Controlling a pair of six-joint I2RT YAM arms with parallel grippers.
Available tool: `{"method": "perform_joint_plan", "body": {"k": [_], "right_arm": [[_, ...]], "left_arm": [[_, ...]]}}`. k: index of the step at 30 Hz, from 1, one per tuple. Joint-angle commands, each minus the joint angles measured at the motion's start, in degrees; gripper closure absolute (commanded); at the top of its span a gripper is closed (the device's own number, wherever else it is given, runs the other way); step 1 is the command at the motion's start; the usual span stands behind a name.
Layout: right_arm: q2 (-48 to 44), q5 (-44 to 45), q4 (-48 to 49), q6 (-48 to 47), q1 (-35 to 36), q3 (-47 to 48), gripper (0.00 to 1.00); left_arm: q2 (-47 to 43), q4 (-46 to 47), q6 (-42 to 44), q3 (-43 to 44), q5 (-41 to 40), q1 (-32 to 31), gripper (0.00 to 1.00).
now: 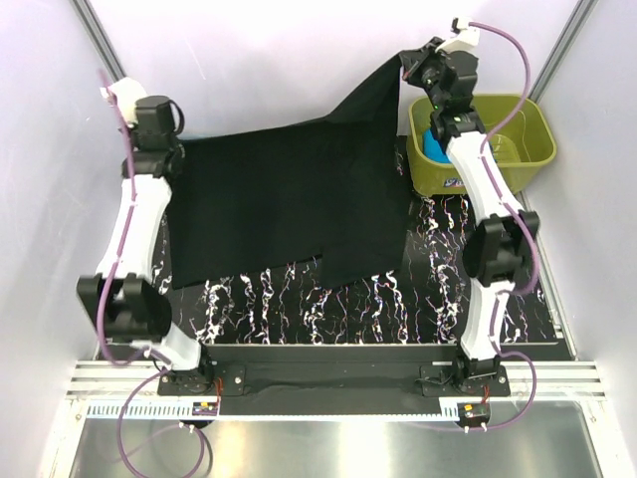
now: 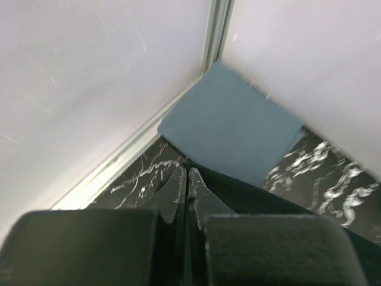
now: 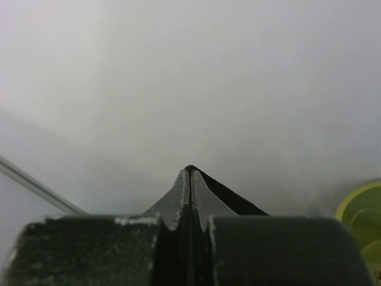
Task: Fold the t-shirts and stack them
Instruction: Flatten the tshirt out
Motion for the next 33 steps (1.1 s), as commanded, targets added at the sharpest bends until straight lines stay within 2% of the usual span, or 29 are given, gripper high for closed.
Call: {"method": "perform_joint_plan", "body": {"k": [1,5,9,18,24,33], "right_arm": [[-12.45,-1.83,4.13,0.95,-0.33,-3.82,1.0],[-23.96,-1.65,6.77,1.57,-0.33,-14.71,1.0],[-37.48,-1.22,6.24,1.83,-0.33,-20.52,1.0],[-56.31,0.45,1.15,2.18,-0.25,-22.56,1.0],[-62.12,0.28,-1.23,3.15,-0.33,-18.17,1.0],[-60.64,-2.97,2.11,4.64,-0.33,-7.81,1.0]], "left_arm": [[-9.5,5.12,2.15,1.97,1.0,0.5,1.0],[-16.45,5.03,2.24,1.27,3.28,0.5,1.0],[-23.31,3.71,1.1,3.19,5.65,0.5,1.0],[-35.79,5.11,4.87,12.95,2.32,-4.95,1.0],[-39.76,8.02,9.52,19.63,-0.31,-9.34,1.0],[-38.62,10.56,13.84,28.42,-3.39,-15.06,1.0]]}}
